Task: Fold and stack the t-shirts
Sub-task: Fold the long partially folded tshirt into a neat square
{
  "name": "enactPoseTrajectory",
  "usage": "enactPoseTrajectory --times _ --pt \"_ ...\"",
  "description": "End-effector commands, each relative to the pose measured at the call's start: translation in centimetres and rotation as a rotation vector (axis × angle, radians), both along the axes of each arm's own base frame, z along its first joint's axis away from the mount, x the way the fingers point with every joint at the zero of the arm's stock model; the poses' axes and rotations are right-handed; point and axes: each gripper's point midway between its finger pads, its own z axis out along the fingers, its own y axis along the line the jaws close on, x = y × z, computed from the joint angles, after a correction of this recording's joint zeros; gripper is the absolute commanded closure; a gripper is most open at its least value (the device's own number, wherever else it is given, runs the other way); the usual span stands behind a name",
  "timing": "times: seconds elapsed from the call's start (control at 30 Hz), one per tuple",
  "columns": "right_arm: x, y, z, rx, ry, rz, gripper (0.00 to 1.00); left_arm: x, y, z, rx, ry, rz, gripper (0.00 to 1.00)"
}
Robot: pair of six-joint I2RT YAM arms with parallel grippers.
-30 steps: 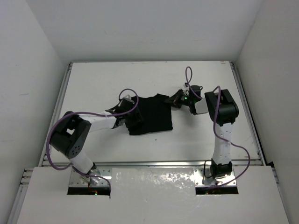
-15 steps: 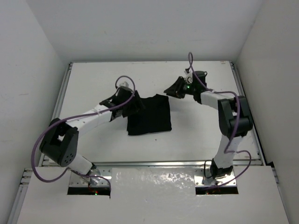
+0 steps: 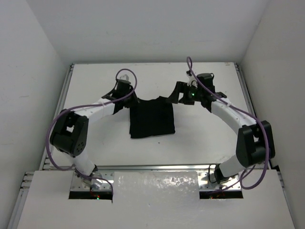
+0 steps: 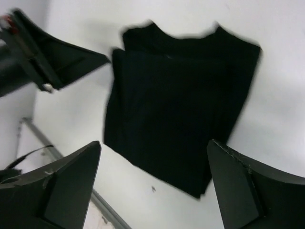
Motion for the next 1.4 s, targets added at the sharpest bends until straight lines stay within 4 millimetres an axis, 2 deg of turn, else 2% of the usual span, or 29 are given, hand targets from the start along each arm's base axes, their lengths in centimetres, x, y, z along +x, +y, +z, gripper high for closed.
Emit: enactPoseTrajectory --times 0.0,0.07,0.1,0.13,0.17,0.2,0.23,0.27,0.3,0.33,0.37,0.4,0.43,0.57,0.7,0.73,0.8,0.83,0.9,0.93,1.03,1.37 --pt "-3.4 -2.0 1.5 -0.26 -0.133 -0.035 0.01 1.3 -0.4 5.6 -0.016 -0.177 -0.027 0.62" --pt "-5.4 -2.9 2.3 -0.292 -0.152 -0.056 0.01 1.0 0.0 7.0 -0.005 -0.207 -0.022 0.43" --pt "-7.0 -3.4 4.0 -0.278 -0.199 -0.063 0.01 0.8 0.5 7.4 0.009 -0.189 0.001 0.41" --pt "-7.7 -3.9 4.7 -0.289 -0.223 -0.074 0.01 0.3 2.1 8.8 0.064 -0.164 0.068 0.4" --pt "-8.7 -4.6 4.9 -0.305 -0.222 -0.08 0.01 -0.3 2.7 9.8 0.085 -0.176 0.099 0.38" --pt "-9.9 -5.4 6.3 -0.3 -0.268 -0.099 0.01 -1.0 3.4 10.9 0.086 -0.186 0.146 0.35" --pt "-10.3 -6.5 6.8 -0.328 -0.289 -0.131 0.01 -3.1 5.6 13.3 0.117 -0.216 0.236 0.32" --pt "-11.3 -7.6 6.6 -0.366 -0.27 -0.146 0.01 -4.3 6.9 14.2 0.117 -0.227 0.291 0.27" --pt "-11.8 -8.4 7.3 -0.385 -0.282 -0.172 0.01 -5.3 8.0 15.2 0.104 -0.239 0.338 0.23" --pt "-12.8 -10.2 8.0 -0.419 -0.293 -0.231 0.01 -7.5 10.1 17.2 0.113 -0.277 0.396 0.18" --pt "-13.3 -10.9 8.8 -0.424 -0.312 -0.254 0.01 -8.6 11.2 17.9 0.125 -0.293 0.429 0.12" --pt "-13.9 -11.4 9.2 -0.43 -0.319 -0.273 0.01 -9.6 12.2 18.5 0.134 -0.304 0.453 0.11" --pt "-14.6 -12.2 10.1 -0.419 -0.341 -0.305 0.01 -11.4 13.8 19.5 0.151 -0.319 0.49 0.1" --pt "-16.6 -14.6 9.3 -0.483 -0.312 -0.364 0.01 -14.8 16.4 20.2 0.223 -0.346 0.502 0.09" --pt "-17.6 -15.0 8.3 -0.49 -0.3 -0.361 0.01 -18.3 20.6 19.5 0.313 -0.37 0.64 0.07" --pt "-17.7 -15.3 8.1 -0.501 -0.295 -0.365 0.01 -19.1 21.7 18.7 0.356 -0.361 0.677 0.07" --pt "-18.0 -15.9 7.8 -0.518 -0.292 -0.385 0.01 -20.5 22.7 18.7 0.337 -0.398 0.715 0.02" --pt "-18.1 -16.2 7.8 -0.525 -0.296 -0.395 0.01 -20.5 22.5 18.0 0.333 -0.405 0.705 0.01" --pt "-18.2 -16.4 7.4 -0.525 -0.303 -0.406 0.01 -21.1 22.4 18.4 0.292 -0.455 0.677 0.0" --pt "-18.1 -16.4 7.0 -0.525 -0.308 -0.407 0.01 -20.6 21.7 18.6 0.271 -0.483 0.632 0.0" --pt "-18.0 -16.3 6.9 -0.511 -0.321 -0.411 0.01 -20.7 21.3 19.4 0.228 -0.544 0.605 0.0" --pt "-17.5 -15.9 6.2 -0.508 -0.298 -0.411 0.01 -19.6 20.6 18.2 0.269 -0.484 0.576 0.0"
